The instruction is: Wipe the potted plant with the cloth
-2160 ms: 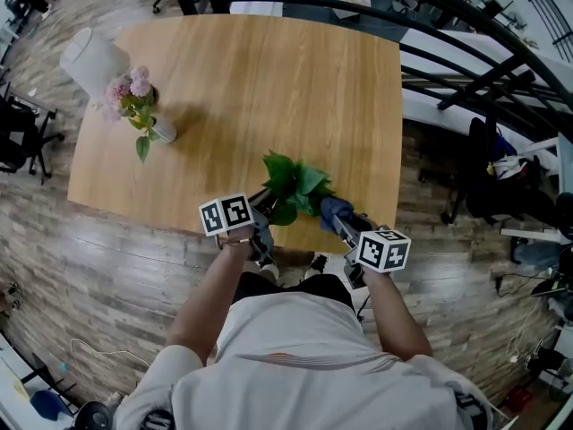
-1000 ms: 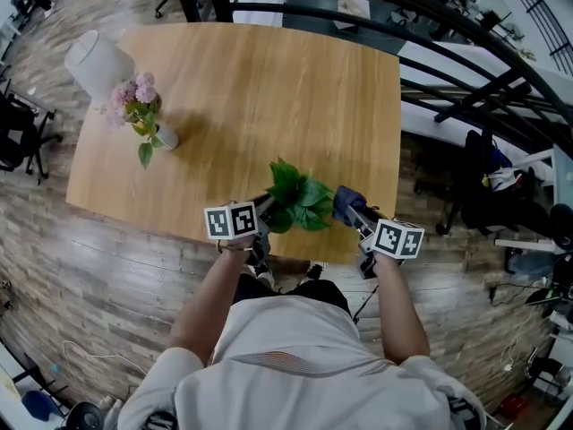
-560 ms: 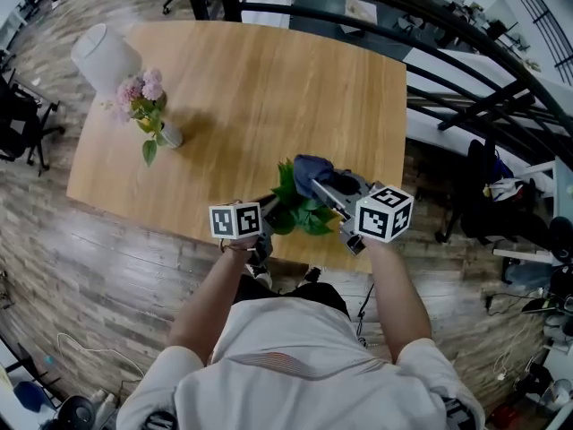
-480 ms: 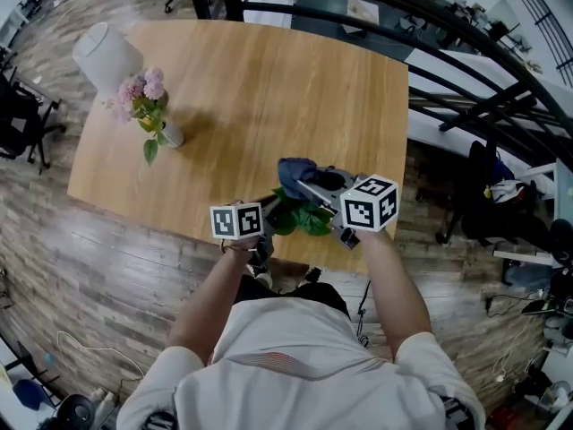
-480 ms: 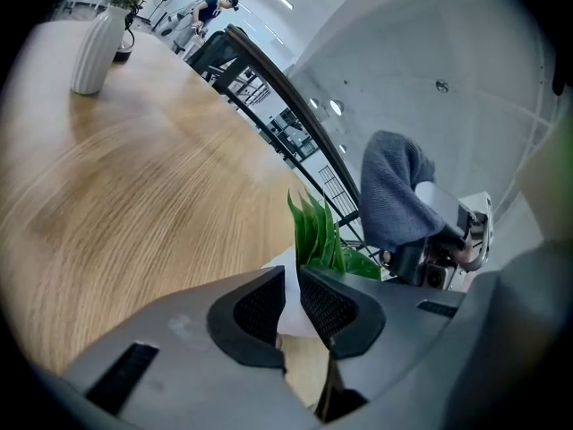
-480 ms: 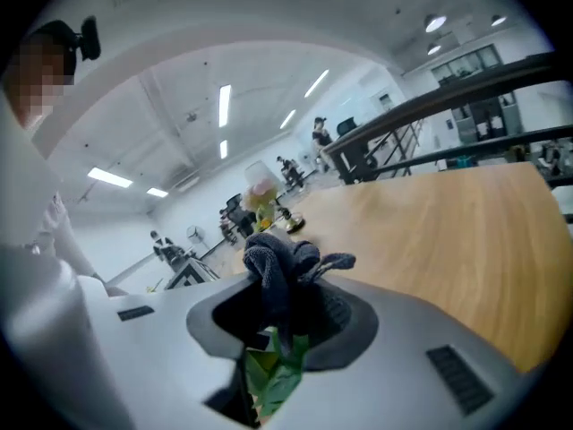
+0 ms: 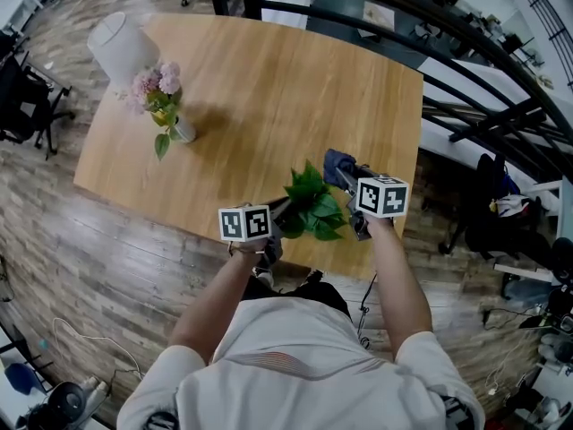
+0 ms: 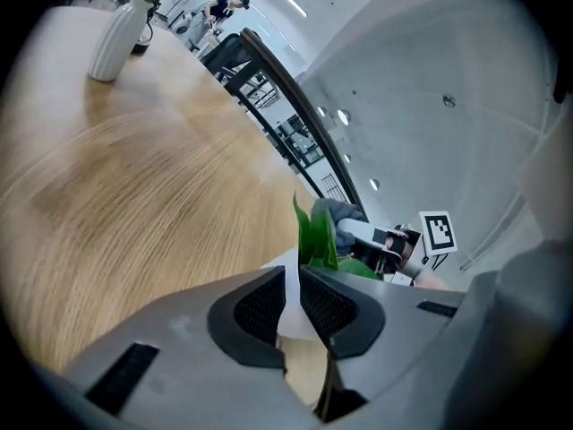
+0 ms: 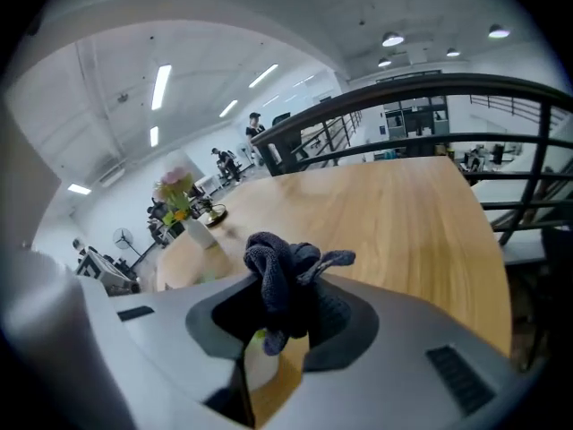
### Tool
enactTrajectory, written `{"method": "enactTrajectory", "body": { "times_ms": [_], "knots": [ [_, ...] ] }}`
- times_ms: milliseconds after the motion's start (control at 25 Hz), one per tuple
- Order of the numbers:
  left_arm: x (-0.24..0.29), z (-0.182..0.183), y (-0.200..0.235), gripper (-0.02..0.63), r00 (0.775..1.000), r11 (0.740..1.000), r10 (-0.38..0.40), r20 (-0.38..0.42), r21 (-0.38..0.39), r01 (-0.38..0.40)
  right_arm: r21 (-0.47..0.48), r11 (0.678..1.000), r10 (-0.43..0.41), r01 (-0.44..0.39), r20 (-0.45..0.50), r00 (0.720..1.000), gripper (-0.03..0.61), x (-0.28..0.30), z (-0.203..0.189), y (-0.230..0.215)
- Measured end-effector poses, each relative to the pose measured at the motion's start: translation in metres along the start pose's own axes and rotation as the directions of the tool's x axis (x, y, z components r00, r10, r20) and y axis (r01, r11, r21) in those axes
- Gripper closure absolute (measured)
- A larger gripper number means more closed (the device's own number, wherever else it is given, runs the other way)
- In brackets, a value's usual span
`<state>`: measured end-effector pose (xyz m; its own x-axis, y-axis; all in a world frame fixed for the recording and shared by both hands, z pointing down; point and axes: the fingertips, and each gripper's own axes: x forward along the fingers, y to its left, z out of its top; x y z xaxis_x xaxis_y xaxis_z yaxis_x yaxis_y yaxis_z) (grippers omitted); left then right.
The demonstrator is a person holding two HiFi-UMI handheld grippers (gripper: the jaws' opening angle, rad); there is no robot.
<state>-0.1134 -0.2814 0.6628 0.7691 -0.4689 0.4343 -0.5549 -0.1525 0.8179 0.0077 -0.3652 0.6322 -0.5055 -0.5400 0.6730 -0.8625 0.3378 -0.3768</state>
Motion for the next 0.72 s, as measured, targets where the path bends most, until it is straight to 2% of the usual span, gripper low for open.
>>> {"method": "enactTrajectory", "body": {
  "times_ms": [80, 160, 240, 320, 400, 480, 520, 600, 720],
  "knots": [
    [-0.001, 0.0, 0.001, 0.561, 1.0, 1.0, -0.007, 0.002, -0.008, 0.007, 0.003, 1.0, -0.026, 0.026, 0.017, 1.0, 0.422, -0.012, 0.002, -0.008],
    [-0.001, 0.0, 0.001, 0.561, 1.0, 1.0, -0.007, 0.004, -0.009, 0.007, 0.019, 1.0, 0.011, -0.013, 0.067, 0.998, 0.422, -0.028, 0.009, -0.001],
    [-0.001, 0.0, 0.003, 0.561, 1.0, 1.0, -0.005, 0.004, -0.008, 0.005, 0.031, 0.997, 0.073, -0.077, 0.12, 0.99, 0.422, -0.047, 0.018, 0.016],
    [-0.001, 0.0, 0.004, 0.561, 1.0, 1.0, -0.005, 0.002, -0.006, 0.005, 0.058, 0.983, 0.165, -0.176, 0.152, 0.975, 0.422, -0.062, 0.021, 0.041],
    [-0.001, 0.0, 0.003, 0.561, 1.0, 1.0, -0.004, 0.002, -0.003, 0.004, 0.106, 0.952, 0.271, -0.287, 0.145, 0.952, 0.422, -0.069, 0.014, 0.064],
    [0.0, 0.0, 0.002, 0.561, 1.0, 1.0, -0.003, 0.005, 0.001, 0.003, 0.147, 0.932, 0.32, -0.33, 0.089, 0.943, 0.422, -0.067, -0.008, 0.071],
    [0.0, 0.0, 0.002, 0.561, 1.0, 1.0, -0.004, 0.006, 0.003, 0.004, 0.16, 0.937, 0.308, -0.312, 0.05, 0.95, 0.422, -0.063, -0.022, 0.067],
    [0.0, 0.001, 0.003, 0.561, 1.0, 1.0, -0.004, 0.01, 0.007, 0.004, 0.184, 0.956, 0.232, -0.227, -0.006, 0.973, 0.422, -0.057, -0.049, 0.046],
    [-0.002, 0.003, 0.005, 0.561, 1.0, 1.0, 0.0, 0.017, 0.011, 0.0, 0.221, 0.972, 0.086, -0.08, -0.016, 0.996, 0.422, -0.061, -0.074, 0.006]
  ]
}}
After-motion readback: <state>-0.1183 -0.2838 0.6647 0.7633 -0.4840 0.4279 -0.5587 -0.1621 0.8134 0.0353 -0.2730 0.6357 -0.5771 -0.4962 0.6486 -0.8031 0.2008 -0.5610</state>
